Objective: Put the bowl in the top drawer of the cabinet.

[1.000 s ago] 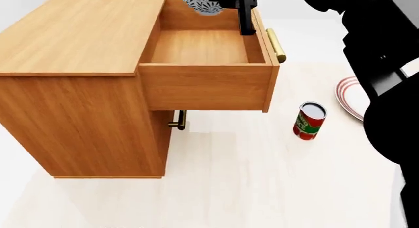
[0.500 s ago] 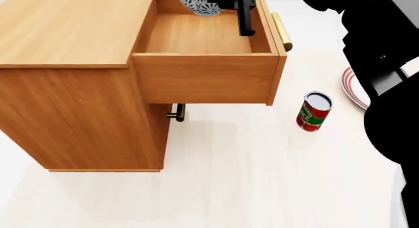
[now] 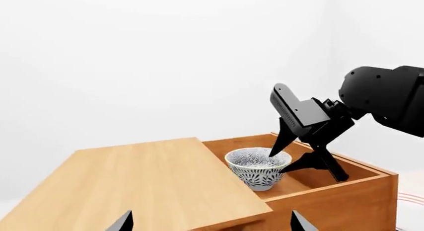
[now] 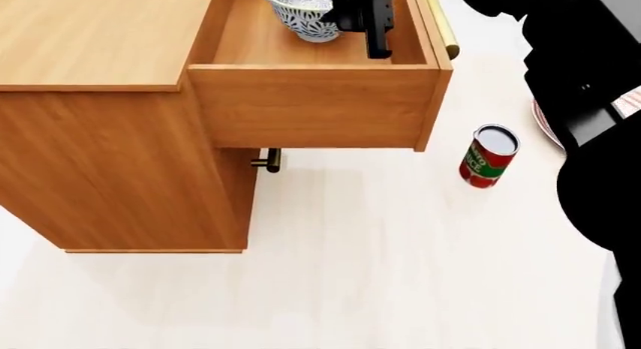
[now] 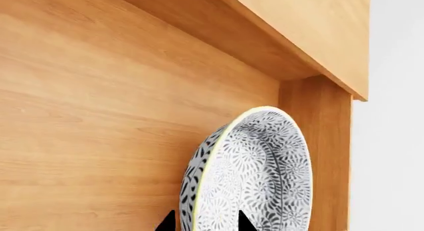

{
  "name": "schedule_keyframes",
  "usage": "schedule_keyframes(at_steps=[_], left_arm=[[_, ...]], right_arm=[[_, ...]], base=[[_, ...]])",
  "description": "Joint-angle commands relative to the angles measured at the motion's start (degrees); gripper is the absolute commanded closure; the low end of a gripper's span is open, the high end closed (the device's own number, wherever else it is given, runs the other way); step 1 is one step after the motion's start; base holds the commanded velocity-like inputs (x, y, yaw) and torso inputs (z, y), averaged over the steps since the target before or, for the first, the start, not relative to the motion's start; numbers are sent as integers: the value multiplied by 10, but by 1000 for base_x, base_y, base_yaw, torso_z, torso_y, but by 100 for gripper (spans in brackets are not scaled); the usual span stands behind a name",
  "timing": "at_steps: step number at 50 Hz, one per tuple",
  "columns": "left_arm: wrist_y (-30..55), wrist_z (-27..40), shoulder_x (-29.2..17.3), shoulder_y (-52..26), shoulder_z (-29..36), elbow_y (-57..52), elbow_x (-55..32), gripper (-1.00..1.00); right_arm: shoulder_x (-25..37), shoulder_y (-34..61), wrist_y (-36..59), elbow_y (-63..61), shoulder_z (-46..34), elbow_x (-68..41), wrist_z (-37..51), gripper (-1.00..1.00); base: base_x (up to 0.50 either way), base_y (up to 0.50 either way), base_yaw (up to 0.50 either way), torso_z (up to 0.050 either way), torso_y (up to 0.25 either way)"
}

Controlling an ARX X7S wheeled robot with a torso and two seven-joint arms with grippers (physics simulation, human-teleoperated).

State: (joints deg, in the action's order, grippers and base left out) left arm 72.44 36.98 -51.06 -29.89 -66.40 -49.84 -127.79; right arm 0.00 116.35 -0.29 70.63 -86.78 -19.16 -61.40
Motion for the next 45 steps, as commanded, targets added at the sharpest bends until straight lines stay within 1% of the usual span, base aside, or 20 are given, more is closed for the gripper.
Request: schedule_keyframes(at_steps=[1, 18, 33, 45], left_arm=[[1, -3, 3, 1, 1, -1, 3, -100], [-8, -3, 1, 5, -3, 0, -4, -100], [-13, -3, -1, 7, -7, -1, -7, -100], [-14, -4, 0, 10, -12, -1, -10, -100]], right_arm=[[0, 2, 5, -1, 5, 0, -3, -100], [0, 10, 6, 1, 6, -1, -5, -100], [0, 18, 13, 2, 7, -5, -20, -100], [0, 29, 33, 1, 7, -10, -52, -100]], base=[[0, 0, 0, 0, -37], [0, 0, 0, 0, 0], [0, 0, 0, 0, 160], [0, 0, 0, 0, 163]])
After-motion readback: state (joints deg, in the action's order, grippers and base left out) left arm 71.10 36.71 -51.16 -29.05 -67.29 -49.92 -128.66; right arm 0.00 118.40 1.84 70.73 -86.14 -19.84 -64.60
